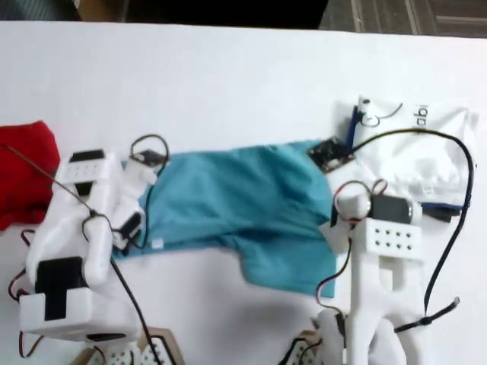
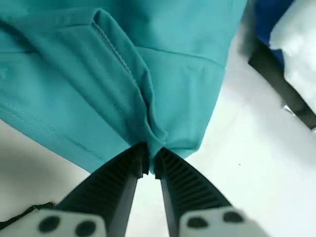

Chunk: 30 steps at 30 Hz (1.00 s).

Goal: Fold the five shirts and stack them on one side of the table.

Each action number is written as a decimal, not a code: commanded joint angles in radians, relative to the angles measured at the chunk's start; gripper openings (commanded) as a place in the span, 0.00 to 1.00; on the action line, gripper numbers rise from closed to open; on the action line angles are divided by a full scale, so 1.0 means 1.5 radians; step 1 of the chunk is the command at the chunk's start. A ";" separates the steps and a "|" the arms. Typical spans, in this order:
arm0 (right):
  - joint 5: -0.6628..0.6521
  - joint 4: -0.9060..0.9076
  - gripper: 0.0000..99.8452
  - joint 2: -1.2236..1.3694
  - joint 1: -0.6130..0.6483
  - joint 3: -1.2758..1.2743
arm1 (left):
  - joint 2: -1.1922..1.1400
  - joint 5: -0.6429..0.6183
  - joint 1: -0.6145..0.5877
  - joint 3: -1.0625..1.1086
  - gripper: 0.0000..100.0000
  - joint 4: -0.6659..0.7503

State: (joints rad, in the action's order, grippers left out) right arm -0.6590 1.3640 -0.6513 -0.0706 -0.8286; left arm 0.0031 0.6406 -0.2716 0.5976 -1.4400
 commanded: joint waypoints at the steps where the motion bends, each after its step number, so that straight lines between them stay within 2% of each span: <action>1: -0.013 -0.008 0.02 -0.024 -0.019 0.001 | 0.028 0.005 0.000 -0.002 0.03 0.006; 9: -0.013 -0.006 0.02 -0.024 -0.018 0.001 | 0.027 0.005 0.000 -0.005 0.03 0.007; 13: -0.014 -0.004 0.03 -0.024 -0.008 0.001 | 0.027 0.005 0.003 -0.006 0.13 0.002; 15: -0.014 0.012 0.08 -0.024 0.017 0.001 | 0.031 0.005 0.000 -0.006 0.17 0.001; 17: -0.014 0.027 0.17 -0.030 0.057 0.002 | 0.032 0.005 0.000 -0.012 0.16 0.000; 19: -0.014 0.035 0.24 -0.030 0.097 0.004 | 0.032 0.004 0.000 -0.036 0.15 -0.026; 21: -0.010 0.035 0.27 -0.030 0.127 0.005 | 0.032 0.004 0.001 -0.087 0.15 -0.077; 25: -0.007 0.002 0.25 -0.030 0.156 0.005 | 0.032 0.003 -0.001 -0.257 0.15 -0.198; 27: -0.007 -0.029 0.22 -0.030 0.155 0.005 | 0.029 -0.002 -0.003 -0.338 0.15 -0.221; 29: -0.004 -0.076 0.14 -0.024 0.153 0.005 | 0.024 -0.002 -0.008 -0.383 0.15 -0.207; 30: 0.013 -0.107 0.06 -0.024 0.155 0.003 | 0.017 -0.004 -0.008 -0.385 0.14 -0.181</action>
State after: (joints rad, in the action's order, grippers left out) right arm -0.6759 1.2981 -0.6605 0.1550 -0.8301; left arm 0.0031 0.6406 -0.2731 0.1189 -1.7285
